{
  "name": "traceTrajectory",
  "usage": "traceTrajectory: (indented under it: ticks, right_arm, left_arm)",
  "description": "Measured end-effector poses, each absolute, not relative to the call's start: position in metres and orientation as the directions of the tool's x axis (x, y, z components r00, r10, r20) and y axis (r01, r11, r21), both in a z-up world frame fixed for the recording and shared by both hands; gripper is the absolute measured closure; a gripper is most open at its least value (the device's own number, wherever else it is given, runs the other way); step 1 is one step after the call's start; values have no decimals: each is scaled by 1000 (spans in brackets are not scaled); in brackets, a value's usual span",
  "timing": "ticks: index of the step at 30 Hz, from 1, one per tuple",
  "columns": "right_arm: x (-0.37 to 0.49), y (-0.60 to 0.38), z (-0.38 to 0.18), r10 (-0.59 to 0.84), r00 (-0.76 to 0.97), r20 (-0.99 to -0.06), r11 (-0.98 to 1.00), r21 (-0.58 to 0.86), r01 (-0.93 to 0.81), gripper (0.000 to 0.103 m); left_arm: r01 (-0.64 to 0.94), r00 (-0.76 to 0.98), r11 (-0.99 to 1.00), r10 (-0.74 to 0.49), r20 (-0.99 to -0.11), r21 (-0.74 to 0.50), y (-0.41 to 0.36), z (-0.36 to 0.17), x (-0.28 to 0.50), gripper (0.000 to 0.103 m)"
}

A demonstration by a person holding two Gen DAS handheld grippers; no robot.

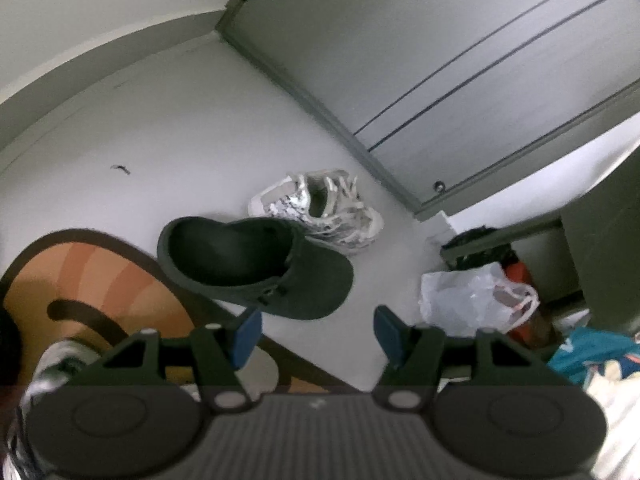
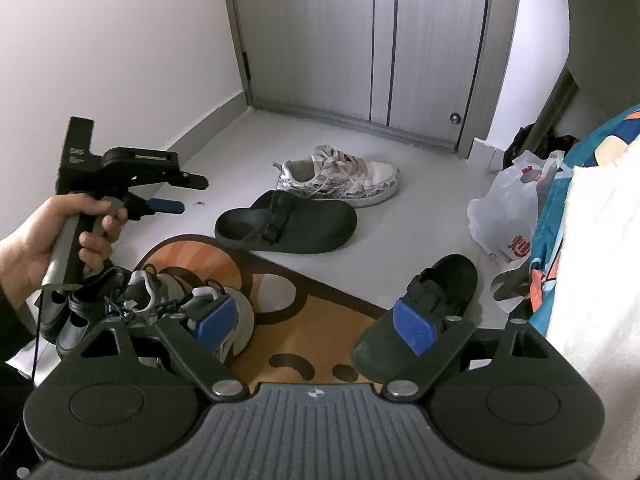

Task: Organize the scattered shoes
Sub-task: 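Move the left tool to the black slide sandal on the floor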

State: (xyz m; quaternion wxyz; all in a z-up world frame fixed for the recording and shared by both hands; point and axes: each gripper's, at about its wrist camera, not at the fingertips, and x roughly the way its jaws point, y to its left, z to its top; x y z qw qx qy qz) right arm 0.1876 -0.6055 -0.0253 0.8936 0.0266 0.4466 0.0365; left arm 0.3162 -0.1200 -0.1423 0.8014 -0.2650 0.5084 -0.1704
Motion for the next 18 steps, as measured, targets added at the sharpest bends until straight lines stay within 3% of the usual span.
traceTrajectory:
  ticks: [1, 18]
  right_arm:
    - [189, -606, -26, 88, 595, -799, 996, 81, -39, 13]
    - [198, -629, -56, 207, 454, -867, 940, 305, 154, 13]
  left_arm:
    - [0, 423, 803, -540, -728, -596, -121, -145, 319, 25]
    - [-41, 305, 785, -579, -756, -618, -176, -232, 399, 26]
